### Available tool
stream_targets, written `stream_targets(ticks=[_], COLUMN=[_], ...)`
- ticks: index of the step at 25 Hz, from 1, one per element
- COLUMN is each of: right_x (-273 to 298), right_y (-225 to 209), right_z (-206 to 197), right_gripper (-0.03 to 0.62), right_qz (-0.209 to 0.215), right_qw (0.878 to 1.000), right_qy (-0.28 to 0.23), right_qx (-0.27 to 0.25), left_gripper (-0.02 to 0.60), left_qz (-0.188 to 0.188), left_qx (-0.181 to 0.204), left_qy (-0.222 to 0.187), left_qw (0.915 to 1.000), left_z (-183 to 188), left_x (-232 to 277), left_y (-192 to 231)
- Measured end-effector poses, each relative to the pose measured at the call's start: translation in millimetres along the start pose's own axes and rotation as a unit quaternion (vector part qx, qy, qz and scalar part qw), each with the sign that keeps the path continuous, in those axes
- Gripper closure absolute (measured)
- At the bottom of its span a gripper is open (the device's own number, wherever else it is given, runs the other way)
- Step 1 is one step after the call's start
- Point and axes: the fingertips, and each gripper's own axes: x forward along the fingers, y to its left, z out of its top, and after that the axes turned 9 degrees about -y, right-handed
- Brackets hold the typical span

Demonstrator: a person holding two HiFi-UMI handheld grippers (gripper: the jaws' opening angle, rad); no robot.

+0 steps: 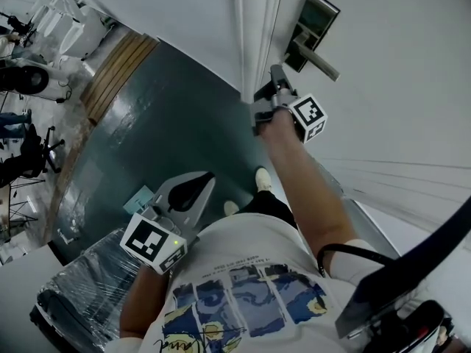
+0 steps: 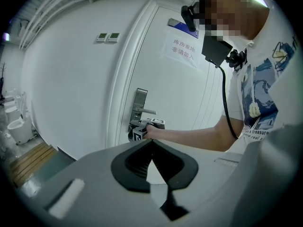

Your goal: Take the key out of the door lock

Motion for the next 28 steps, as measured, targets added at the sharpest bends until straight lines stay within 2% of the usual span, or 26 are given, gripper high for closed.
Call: stream_targets(ticks=[9, 17, 23, 28], right_x=[-27.8, -61.4, -104.5, -138.5], right_y=[6.4, 25.9, 42.6, 58.0], right_z=[-21.8, -23.2, -25.3, -26.0], right_gripper=[0.572, 0.572, 0.572, 0.571], right_qz=[-0.001, 0.008, 0.032, 0.047], right_qw=[0.999, 0.997, 0.990, 0.978], right_qy=[0.022, 0.049, 0.081, 0.122], right_qx=[-0.027, -0.063, -0.113, -0.164], left_gripper=[0.577, 0.577, 0.577, 0.577], left_qz=[-0.012, -0.023, -0.030, -0.033], left_qx=[-0.002, -0.006, -0.006, -0.008], left_qy=[-0.010, -0.025, -0.037, -0.043], left_qw=[0.9999, 0.9994, 0.9989, 0.9985], left_z=[-2.7, 0.1, -12.7, -21.0], left_x=[-18.3, -27.6, -44.9, -53.4], left_y=[-6.1, -23.7, -40.0, -51.2])
